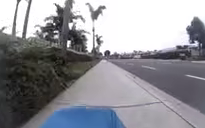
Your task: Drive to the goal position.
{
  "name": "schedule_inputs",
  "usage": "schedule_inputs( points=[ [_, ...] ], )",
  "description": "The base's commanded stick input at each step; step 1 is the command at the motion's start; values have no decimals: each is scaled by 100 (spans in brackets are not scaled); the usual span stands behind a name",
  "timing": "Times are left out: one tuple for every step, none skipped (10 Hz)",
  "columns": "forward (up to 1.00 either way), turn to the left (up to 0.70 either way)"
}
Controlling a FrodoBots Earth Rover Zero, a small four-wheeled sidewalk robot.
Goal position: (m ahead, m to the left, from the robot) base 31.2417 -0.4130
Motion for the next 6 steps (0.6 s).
schedule_inputs(
  points=[
    [100,0],
    [100,1],
    [100,17],
    [100,27],
    [100,14],
    [100,0]
  ],
)
